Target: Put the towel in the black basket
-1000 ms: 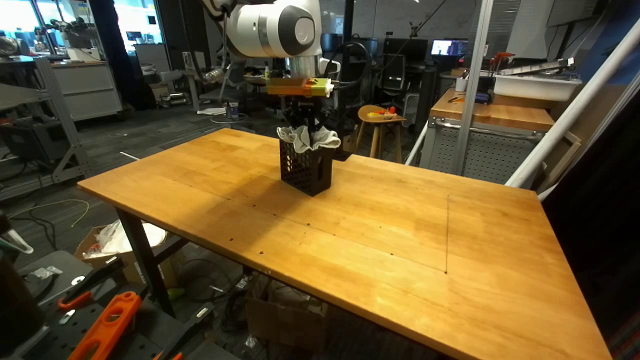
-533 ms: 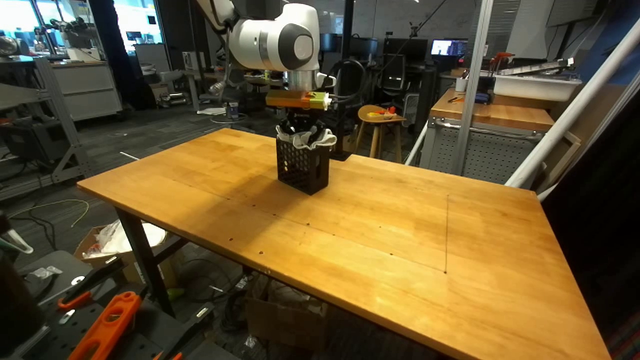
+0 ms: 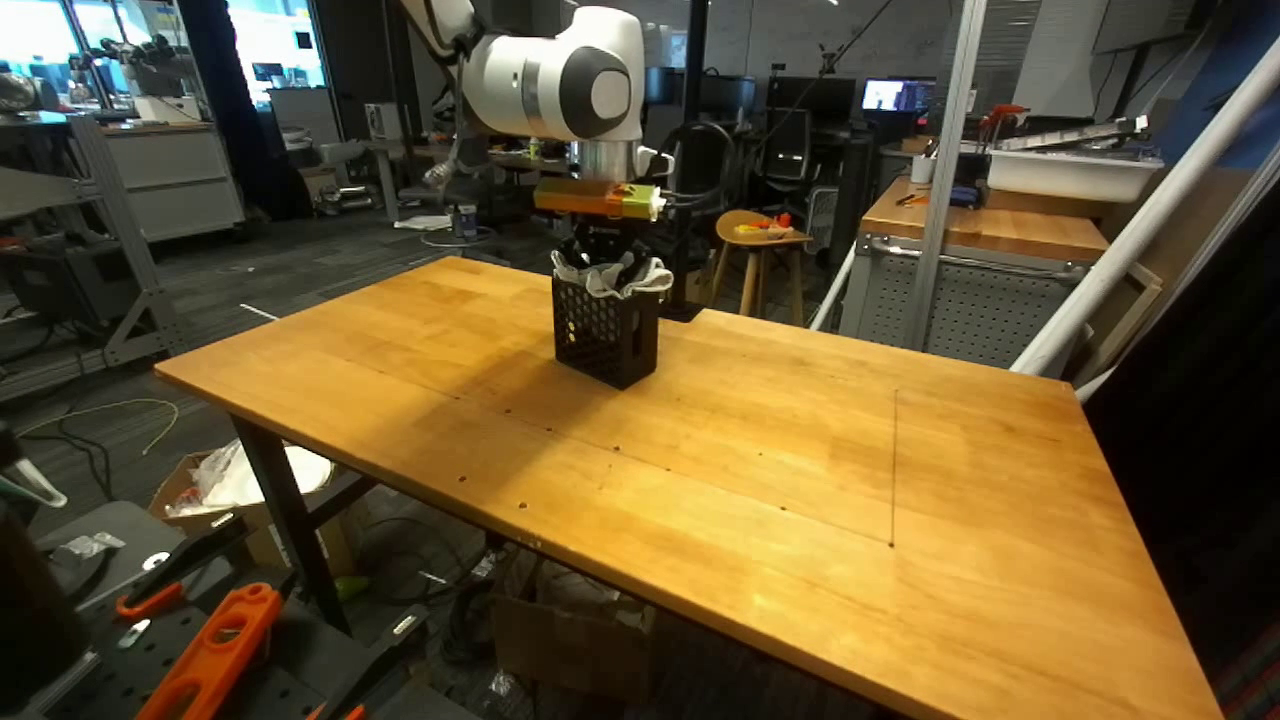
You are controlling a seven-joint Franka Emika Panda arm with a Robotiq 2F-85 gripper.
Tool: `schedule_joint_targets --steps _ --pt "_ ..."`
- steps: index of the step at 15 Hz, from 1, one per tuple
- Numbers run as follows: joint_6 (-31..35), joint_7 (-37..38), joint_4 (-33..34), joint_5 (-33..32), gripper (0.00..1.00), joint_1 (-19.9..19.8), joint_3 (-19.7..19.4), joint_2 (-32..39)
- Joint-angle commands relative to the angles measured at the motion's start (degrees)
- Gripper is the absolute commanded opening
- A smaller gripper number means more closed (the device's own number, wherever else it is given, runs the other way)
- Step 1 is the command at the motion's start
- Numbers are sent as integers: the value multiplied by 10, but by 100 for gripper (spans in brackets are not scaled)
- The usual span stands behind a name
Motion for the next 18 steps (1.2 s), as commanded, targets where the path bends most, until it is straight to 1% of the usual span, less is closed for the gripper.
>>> schedule_joint_targets --steps 1,3,6,11,12,15,17,18 --pt "-33 5 16 9 9 -5 0 -5" --pt "-51 26 20 0 9 0 -9 -19" --pt "-93 77 33 -11 11 11 -24 -35" --pt "-146 161 60 -33 9 32 -36 -71" --pt "-155 176 66 -40 11 36 -37 -77" --pt "-163 201 83 -43 10 44 -32 -87" --pt "-144 196 87 -36 10 46 -27 -90" --pt "-137 185 90 -32 18 46 -24 -90"
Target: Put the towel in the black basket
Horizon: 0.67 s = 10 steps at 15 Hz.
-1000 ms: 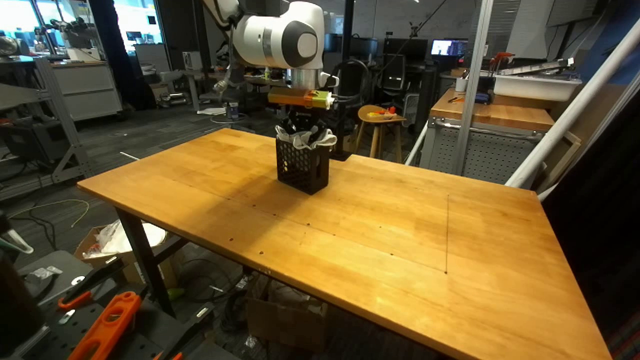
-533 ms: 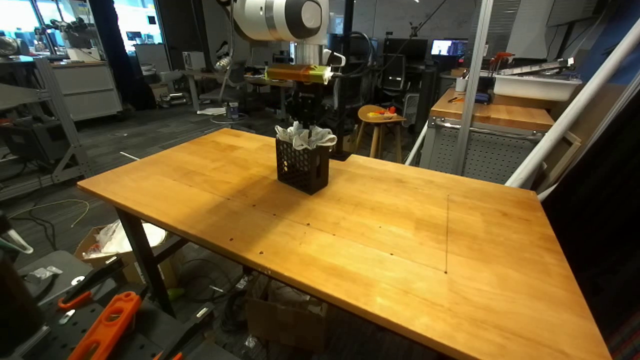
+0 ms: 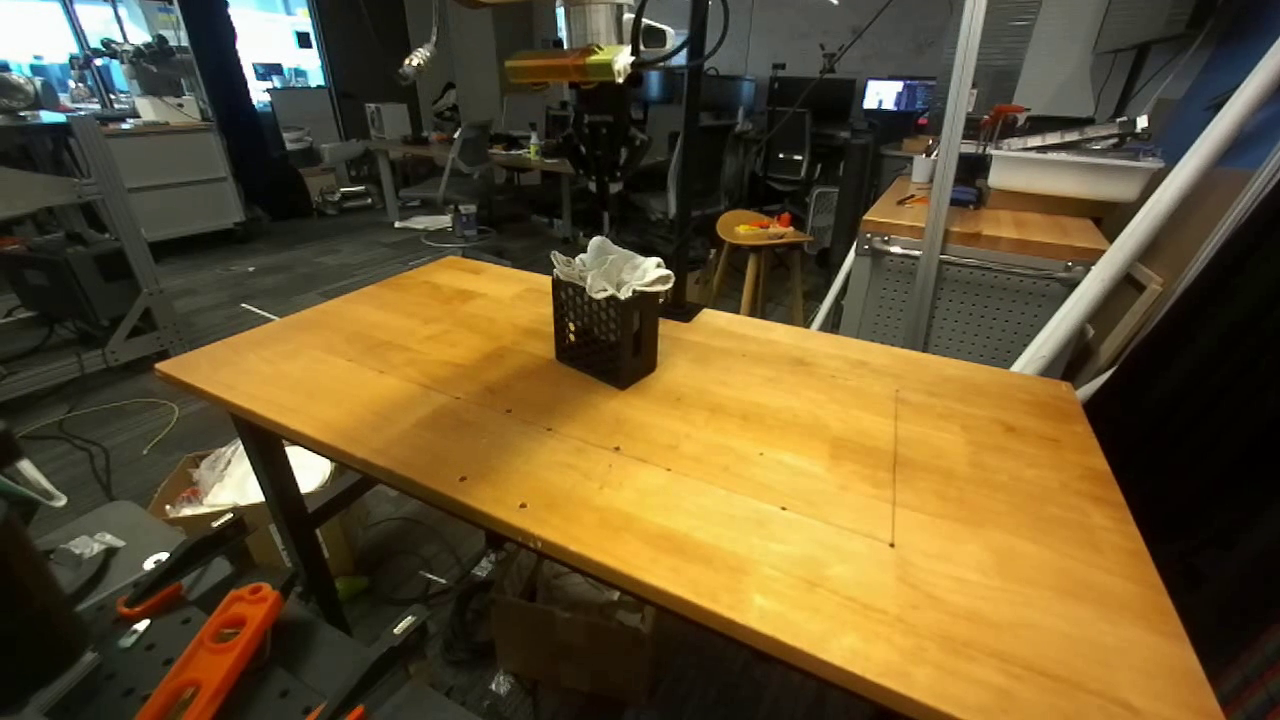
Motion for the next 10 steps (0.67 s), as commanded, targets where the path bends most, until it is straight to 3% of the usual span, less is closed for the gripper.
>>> schedule_joint_targets --steps 1,8,10 --pt "12 -7 16 1 36 7 3 -4" --pt "38 -30 16 17 85 2 10 22" --pt "47 -38 23 22 92 2 12 41"
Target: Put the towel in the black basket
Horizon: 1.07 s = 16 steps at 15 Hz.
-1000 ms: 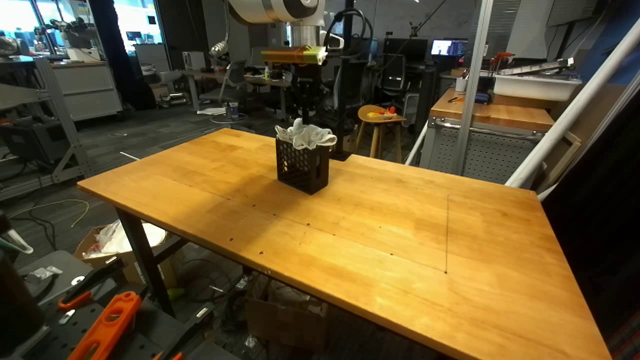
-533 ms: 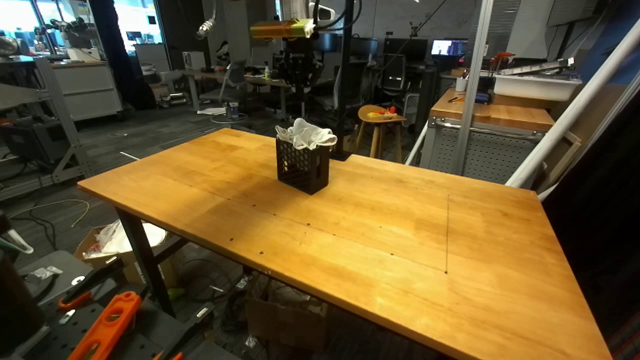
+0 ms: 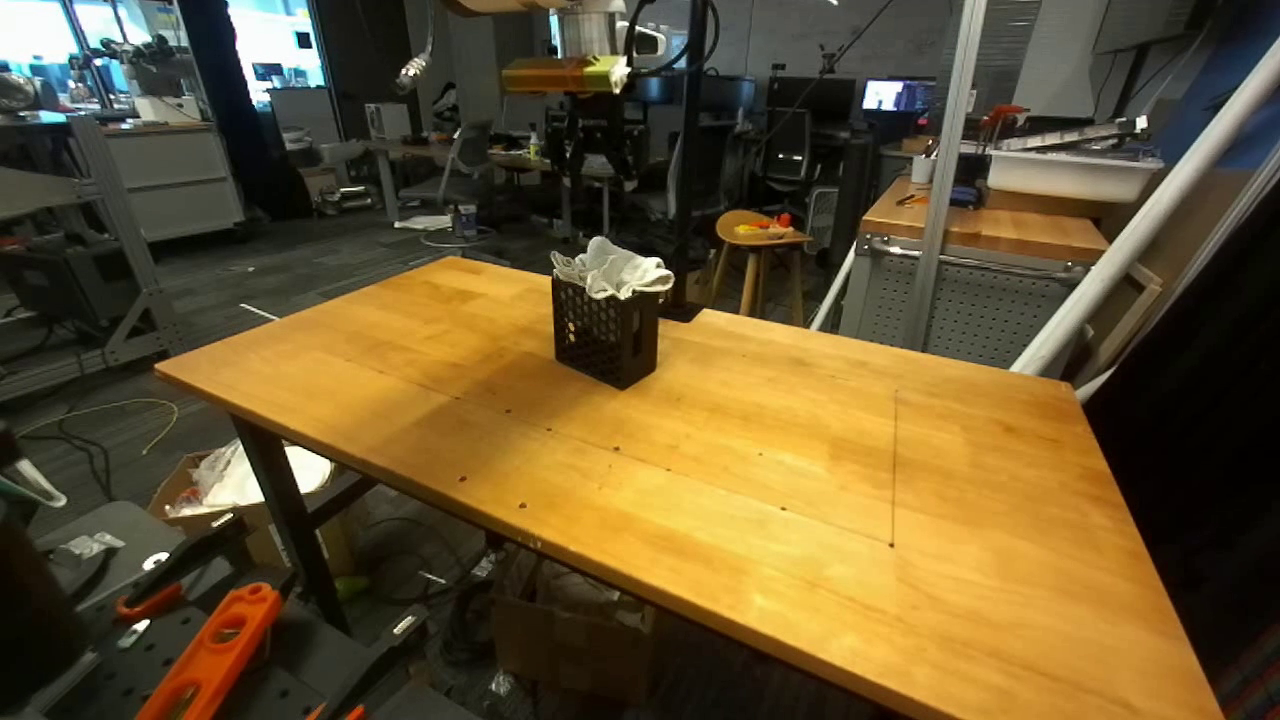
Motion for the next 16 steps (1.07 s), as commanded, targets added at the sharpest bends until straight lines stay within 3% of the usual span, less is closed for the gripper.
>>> schedule_joint_targets --steps 1,2,5,6,7,13,16 --pt "23 -27 19 18 93 -5 8 33" --pt "29 -32 21 21 93 -5 9 41" --pt "43 -48 30 22 80 -7 12 66" --pt "47 -51 31 21 73 -8 11 72" --pt "51 -53 31 22 58 -9 11 76" --pt "60 -63 7 25 12 -18 10 74" --pt "60 -60 -9 28 6 -21 11 63"
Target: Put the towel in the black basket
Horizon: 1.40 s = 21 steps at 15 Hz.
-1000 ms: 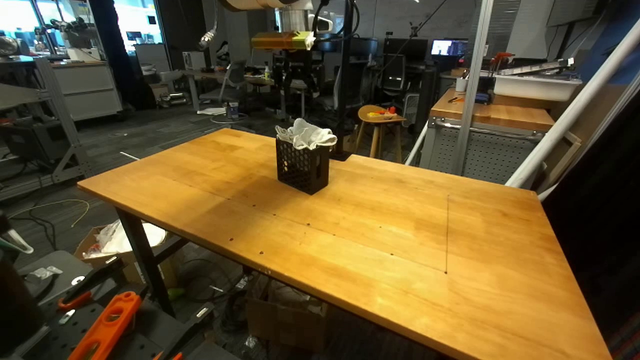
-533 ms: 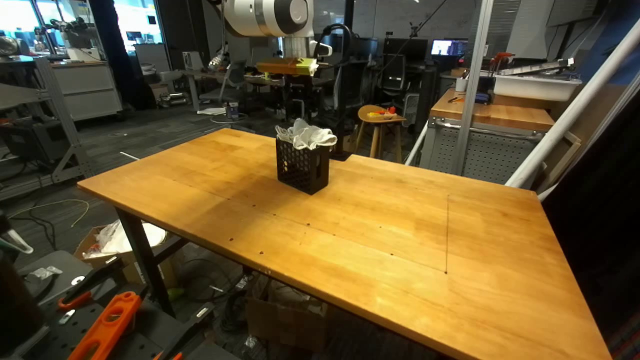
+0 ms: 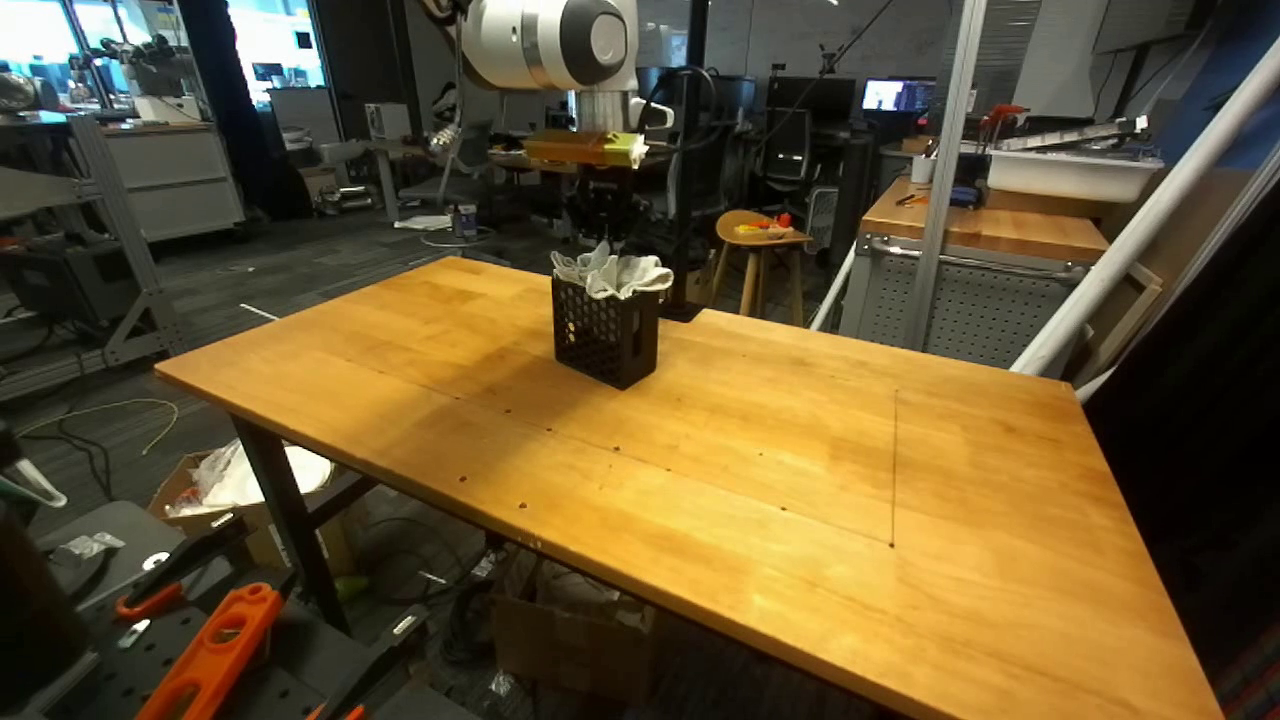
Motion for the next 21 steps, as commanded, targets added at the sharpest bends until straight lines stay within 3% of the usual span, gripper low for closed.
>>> schedule_joint_targets --steps 1,4,21 --pt "10 -11 -22 20 6 -8 6 -16" --pt "6 -4 -38 26 10 -7 4 -27" --pt "15 -1 -127 62 9 -15 3 -52"
